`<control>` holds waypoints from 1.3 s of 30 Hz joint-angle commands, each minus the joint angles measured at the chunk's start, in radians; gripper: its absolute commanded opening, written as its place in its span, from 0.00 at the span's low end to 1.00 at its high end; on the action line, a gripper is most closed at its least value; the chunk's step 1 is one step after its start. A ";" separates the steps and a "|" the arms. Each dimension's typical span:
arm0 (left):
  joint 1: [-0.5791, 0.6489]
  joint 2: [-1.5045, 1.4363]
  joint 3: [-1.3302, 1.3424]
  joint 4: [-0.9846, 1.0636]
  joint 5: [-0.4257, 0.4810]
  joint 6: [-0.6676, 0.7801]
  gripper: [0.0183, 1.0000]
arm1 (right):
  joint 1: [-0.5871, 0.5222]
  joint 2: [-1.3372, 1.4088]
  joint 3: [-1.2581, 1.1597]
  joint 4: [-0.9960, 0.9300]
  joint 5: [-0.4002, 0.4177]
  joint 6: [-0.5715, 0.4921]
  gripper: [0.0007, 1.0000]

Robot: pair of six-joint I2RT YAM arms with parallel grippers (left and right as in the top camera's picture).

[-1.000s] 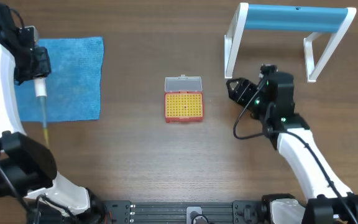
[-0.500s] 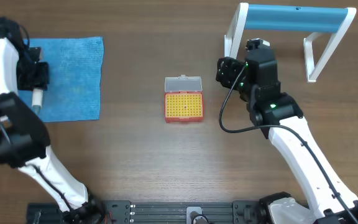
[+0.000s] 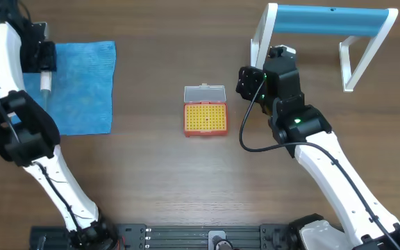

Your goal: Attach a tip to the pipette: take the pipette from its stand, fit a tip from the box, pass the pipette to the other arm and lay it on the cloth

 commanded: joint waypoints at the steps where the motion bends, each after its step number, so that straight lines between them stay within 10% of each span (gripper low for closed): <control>1: -0.051 0.077 0.016 0.001 -0.128 0.071 0.01 | 0.034 -0.006 0.018 0.001 0.018 0.027 0.70; 34: -0.024 0.188 0.016 0.053 -0.017 0.006 0.02 | 0.077 -0.006 0.018 -0.022 0.021 0.063 0.70; 36: -0.024 0.188 0.016 0.052 -0.017 0.004 0.11 | 0.077 -0.006 0.018 -0.022 0.021 0.063 0.70; 38: -0.024 0.188 0.016 0.049 -0.010 0.001 0.70 | 0.077 -0.006 0.018 -0.022 0.021 0.063 0.70; 39: -0.024 0.188 0.016 0.047 -0.010 0.001 0.77 | 0.077 -0.006 0.018 -0.022 0.021 0.063 0.70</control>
